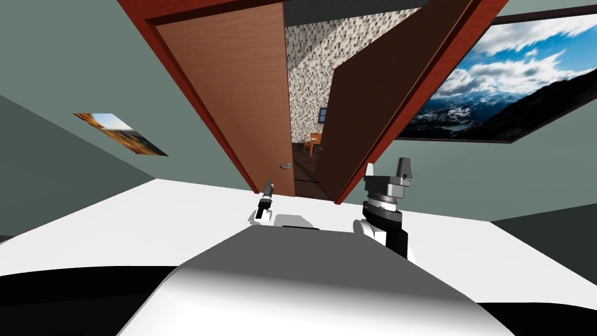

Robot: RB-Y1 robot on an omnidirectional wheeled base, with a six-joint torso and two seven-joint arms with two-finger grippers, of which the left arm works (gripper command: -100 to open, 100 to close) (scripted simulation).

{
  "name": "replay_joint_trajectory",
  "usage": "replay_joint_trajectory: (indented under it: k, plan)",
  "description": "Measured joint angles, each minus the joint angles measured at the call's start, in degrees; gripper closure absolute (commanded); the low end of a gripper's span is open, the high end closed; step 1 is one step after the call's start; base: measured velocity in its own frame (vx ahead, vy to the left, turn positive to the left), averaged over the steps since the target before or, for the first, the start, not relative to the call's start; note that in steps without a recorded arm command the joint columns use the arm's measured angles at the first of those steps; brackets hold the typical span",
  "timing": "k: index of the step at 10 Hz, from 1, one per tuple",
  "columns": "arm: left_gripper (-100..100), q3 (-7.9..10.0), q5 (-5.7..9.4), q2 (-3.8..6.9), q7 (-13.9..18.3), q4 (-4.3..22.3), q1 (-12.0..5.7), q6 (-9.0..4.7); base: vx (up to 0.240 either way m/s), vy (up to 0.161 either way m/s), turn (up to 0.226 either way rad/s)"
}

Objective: Push the door open

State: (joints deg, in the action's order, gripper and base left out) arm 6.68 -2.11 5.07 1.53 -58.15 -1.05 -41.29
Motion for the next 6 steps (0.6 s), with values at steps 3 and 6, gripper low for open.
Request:
replay_joint_trajectory:
  k: [3, 6]
  plan:
    - [-100, 0.33, -0.02, -0.4, 0.08, 4.19, -1.75, -0.66, 0.098, 0.038, -0.071]
    - [-100, 0.77, 0.03, -0.78, 0.03, 9.39, -3.94, -2.0, 0.1, 0.049, -0.11]
